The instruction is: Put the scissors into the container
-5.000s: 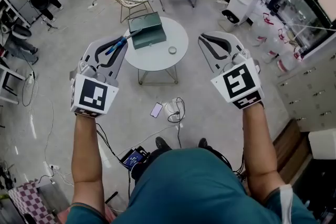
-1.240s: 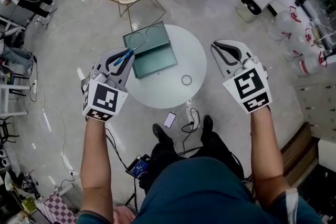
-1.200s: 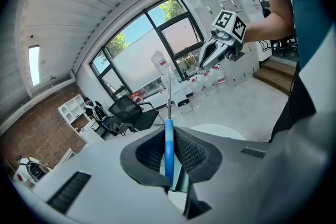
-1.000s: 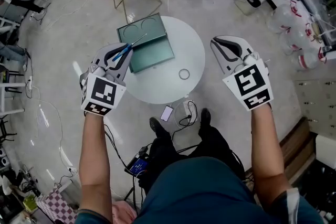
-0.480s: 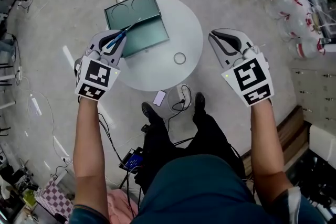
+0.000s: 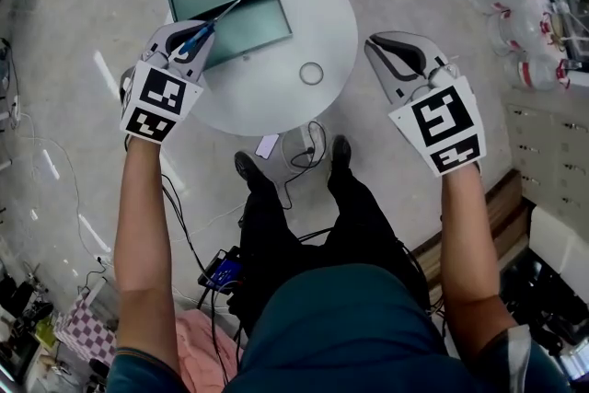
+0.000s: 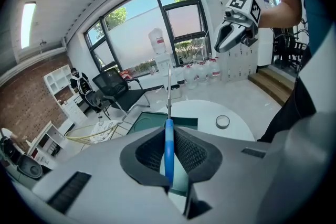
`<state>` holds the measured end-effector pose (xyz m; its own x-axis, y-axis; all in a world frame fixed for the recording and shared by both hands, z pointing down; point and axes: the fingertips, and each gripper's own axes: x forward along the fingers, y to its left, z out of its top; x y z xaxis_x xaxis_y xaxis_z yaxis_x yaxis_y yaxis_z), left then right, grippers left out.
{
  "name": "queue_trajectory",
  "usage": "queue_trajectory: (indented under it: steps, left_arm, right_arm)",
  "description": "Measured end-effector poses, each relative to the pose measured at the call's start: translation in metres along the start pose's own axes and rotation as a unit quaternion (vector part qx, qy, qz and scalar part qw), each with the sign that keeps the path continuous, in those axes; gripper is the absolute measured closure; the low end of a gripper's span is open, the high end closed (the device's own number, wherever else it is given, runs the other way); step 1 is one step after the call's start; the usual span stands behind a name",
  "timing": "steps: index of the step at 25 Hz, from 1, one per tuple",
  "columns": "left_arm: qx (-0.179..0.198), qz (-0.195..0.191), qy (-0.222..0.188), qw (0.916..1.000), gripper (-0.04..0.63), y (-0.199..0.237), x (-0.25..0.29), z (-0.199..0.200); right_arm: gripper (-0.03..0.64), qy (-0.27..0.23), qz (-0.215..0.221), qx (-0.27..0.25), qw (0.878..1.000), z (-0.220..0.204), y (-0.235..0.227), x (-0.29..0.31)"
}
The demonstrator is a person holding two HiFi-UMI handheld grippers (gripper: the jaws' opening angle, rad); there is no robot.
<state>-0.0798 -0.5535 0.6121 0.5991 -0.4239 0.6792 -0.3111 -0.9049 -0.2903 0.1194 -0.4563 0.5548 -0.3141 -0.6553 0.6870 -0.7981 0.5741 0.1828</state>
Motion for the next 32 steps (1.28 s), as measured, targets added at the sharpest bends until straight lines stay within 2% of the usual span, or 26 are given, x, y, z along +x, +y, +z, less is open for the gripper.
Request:
queue_trajectory:
  steps: [13, 32]
  left_arm:
    - [-0.035, -0.019, 0.028, 0.9988, 0.540, -0.012, 0.054, -0.066]
    - [-0.051, -0.050, 0.080, 0.9943, 0.538, -0.030, 0.104, -0.110]
  right_arm:
    - [0.574, 0.031, 0.028, -0.006, 0.999, -0.031, 0.027, 0.042]
    - [0.574, 0.054, 0.038, -0.001, 0.998, -0.060, 0.032, 0.060]
